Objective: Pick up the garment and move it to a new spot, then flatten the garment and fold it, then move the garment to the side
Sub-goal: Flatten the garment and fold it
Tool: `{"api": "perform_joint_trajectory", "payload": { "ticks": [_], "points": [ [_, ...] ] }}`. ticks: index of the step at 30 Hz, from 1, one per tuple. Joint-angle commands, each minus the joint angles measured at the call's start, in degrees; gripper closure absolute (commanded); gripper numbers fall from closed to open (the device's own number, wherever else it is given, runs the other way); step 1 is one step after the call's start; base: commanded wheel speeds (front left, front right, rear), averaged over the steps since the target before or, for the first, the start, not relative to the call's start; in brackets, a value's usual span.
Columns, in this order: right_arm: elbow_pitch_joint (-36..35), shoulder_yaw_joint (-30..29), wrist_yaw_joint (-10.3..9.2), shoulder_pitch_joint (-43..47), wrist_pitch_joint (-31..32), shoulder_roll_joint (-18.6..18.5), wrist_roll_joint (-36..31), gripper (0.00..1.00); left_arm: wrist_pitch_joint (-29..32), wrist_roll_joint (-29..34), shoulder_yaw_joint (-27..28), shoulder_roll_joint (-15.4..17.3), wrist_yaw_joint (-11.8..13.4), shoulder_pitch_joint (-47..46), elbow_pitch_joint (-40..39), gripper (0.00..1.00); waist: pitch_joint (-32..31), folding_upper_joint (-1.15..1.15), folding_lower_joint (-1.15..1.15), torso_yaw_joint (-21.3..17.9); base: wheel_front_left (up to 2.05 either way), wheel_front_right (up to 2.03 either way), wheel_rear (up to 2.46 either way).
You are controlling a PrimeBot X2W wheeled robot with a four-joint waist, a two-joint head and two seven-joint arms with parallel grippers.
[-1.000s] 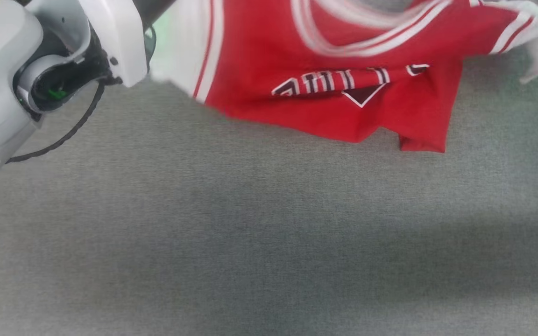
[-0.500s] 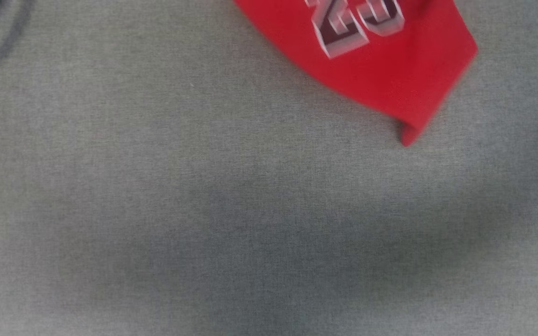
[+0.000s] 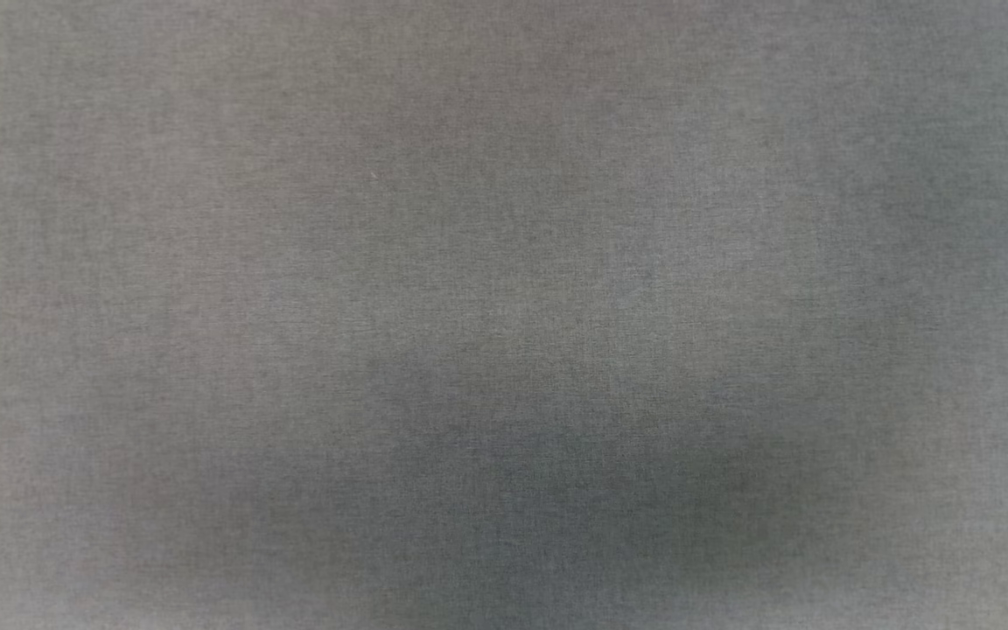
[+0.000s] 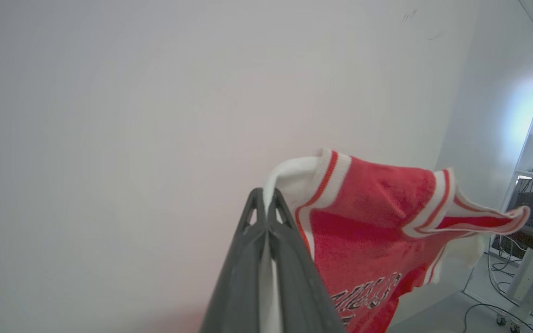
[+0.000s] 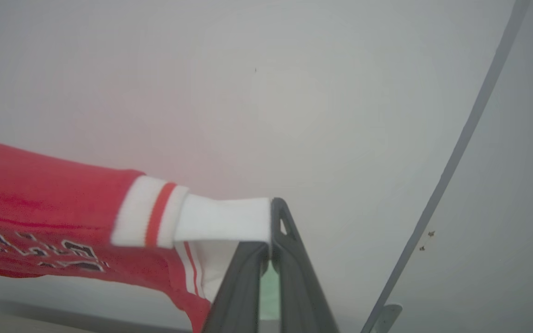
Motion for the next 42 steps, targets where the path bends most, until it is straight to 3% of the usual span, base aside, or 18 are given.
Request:
{"api": "perform_joint_trajectory", "payload": {
  "ticks": [1,9,17,29,37,42],
  "points": [
    [0.38,0.55,-0.10,2.70,0.25,-0.24,0.40,1.00,-0.24,-0.76,0.14,0.37,0.07,2.37,-0.56,1.00,-0.23,0.00,0.00,0.03,0.00,0.00,0.00],
    [-10.10,6.11,-0.09,24.77,4.26,-6.29,10.85,1.00,-0.25,-0.44,-2.17,8.89,0.07,27.83,-21.32,1.00,-1.85,0.00,0.00,0.58,0.00,0.00,0.00],
    [-26.38,1.47,-0.09,52.27,11.76,-11.52,18.61,1.00,-0.26,-0.64,-0.58,12.30,0.06,53.10,-34.25,1.00,-4.77,0.00,0.00,0.93,0.00,0.00,0.00],
    [-48.13,-10.27,-0.09,85.16,25.27,-9.10,22.62,1.00,-0.26,5.99,-2.12,15.34,0.05,70.97,-40.49,1.00,-9.11,0.00,0.00,2.20,0.00,0.00,0.00],
    [-59.63,-15.58,-0.07,100.24,32.65,-5.89,24.15,1.00,-0.26,6.86,-1.51,19.82,0.05,80.59,-45.63,1.00,-10.45,0.00,0.00,1.96,0.00,0.00,0.00],
    [-64.07,-18.94,-0.06,104.98,34.28,-4.18,24.57,1.00,-0.26,7.59,-0.38,21.28,0.05,83.44,-47.51,1.00,-10.47,0.00,0.00,2.16,0.00,0.00,0.00]
  ]
}}
